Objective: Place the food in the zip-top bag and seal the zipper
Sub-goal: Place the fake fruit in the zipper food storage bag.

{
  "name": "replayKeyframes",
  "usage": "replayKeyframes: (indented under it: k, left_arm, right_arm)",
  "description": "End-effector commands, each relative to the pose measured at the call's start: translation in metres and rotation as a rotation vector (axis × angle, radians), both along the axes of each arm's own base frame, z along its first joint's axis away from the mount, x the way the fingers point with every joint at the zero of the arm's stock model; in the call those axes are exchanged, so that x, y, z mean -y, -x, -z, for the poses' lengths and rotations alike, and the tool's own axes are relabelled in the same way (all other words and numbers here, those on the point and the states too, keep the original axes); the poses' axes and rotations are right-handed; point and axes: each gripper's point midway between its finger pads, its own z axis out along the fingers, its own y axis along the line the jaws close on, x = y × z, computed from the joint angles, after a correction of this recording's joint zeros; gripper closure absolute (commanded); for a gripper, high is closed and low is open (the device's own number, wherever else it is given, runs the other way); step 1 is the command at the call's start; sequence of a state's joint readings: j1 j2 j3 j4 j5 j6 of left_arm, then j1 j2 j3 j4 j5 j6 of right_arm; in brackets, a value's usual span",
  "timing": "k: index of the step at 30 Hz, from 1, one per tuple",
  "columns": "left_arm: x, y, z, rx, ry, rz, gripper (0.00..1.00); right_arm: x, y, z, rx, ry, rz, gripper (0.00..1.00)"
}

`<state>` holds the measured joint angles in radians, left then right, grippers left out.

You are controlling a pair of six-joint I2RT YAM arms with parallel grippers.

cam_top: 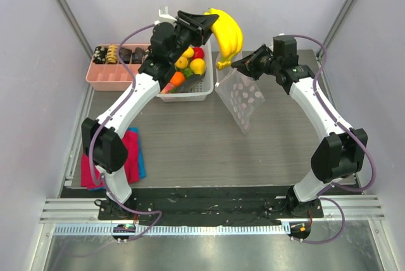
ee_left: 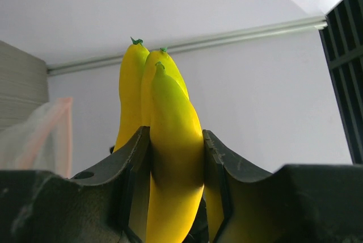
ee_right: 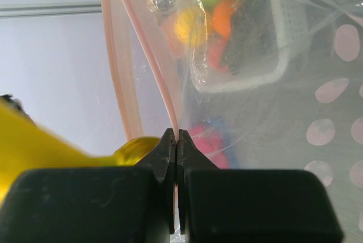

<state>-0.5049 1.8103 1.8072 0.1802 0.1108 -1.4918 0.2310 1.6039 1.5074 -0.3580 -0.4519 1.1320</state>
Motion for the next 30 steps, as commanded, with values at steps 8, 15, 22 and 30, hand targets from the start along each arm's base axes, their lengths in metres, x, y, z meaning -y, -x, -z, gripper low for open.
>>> replayKeyframes:
  k: [8, 15, 22, 30]
  left_arm:
    - [-0.028, -0.009, 0.019, -0.016, -0.056, -0.203, 0.97]
    - [-0.027, -0.022, 0.043, -0.08, -0.085, -0.269, 0.97]
    - [-0.015, -0.003, 0.042, 0.157, -0.284, -0.192, 0.93]
    - [0.006, 0.033, 0.047, 0.344, -0.498, -0.031, 0.65]
  right_arm:
    - [-0.001, -0.002, -0.053, 0.121, -0.089, -0.012, 0.99]
    - [-0.006, -0.008, -0.058, 0.126, -0.123, -0.022, 0.99]
    - [-0.006, -0.008, -0.063, 0.149, -0.128, -0.038, 0.99]
    - [-0.01, -0.011, -0.07, 0.191, -0.144, -0.073, 0.99]
